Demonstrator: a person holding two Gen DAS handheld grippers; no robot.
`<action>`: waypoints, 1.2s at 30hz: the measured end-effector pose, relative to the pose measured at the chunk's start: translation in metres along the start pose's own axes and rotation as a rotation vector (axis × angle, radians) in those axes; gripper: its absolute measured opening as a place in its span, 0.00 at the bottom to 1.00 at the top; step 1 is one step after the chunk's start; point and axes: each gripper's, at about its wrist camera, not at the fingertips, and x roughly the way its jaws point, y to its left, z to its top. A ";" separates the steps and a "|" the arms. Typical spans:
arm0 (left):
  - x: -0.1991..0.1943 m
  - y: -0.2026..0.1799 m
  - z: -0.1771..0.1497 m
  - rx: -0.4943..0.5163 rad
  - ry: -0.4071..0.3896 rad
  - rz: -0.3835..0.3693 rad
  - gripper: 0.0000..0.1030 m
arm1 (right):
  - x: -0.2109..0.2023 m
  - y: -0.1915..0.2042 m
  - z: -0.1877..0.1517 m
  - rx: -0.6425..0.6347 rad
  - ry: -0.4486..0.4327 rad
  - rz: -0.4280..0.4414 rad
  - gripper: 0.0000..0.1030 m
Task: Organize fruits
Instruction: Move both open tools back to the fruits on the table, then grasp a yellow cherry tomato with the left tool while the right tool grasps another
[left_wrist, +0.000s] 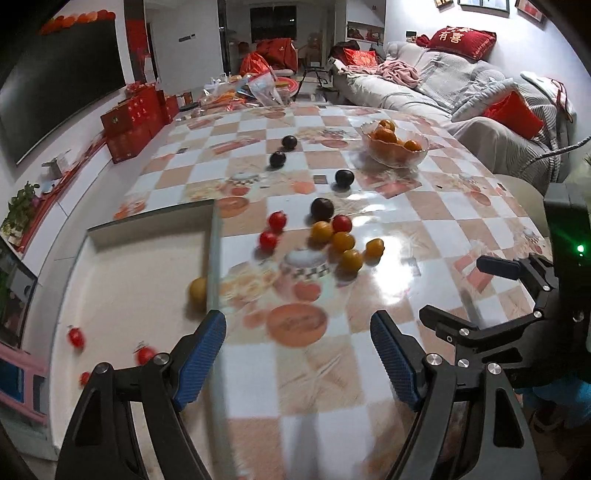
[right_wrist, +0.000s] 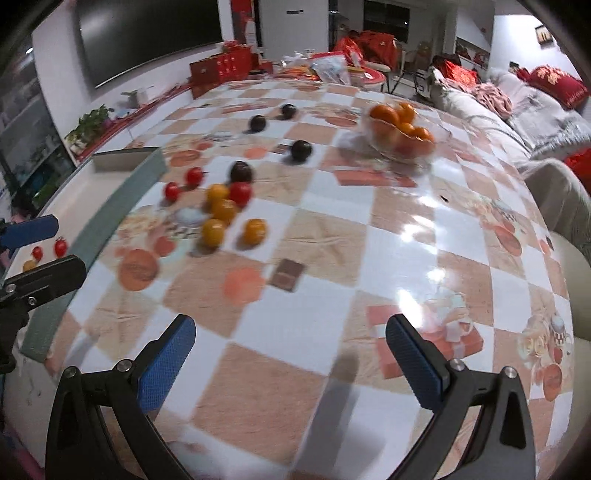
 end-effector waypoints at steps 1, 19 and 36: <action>0.006 -0.004 0.002 -0.001 0.004 0.004 0.79 | 0.002 -0.005 0.000 0.004 0.000 0.008 1.00; 0.070 -0.008 0.013 -0.034 0.096 0.055 0.77 | 0.050 0.006 0.041 -0.189 -0.015 0.108 0.66; 0.094 -0.015 0.030 -0.041 0.112 0.039 0.67 | 0.053 0.001 0.059 -0.196 -0.082 0.132 0.33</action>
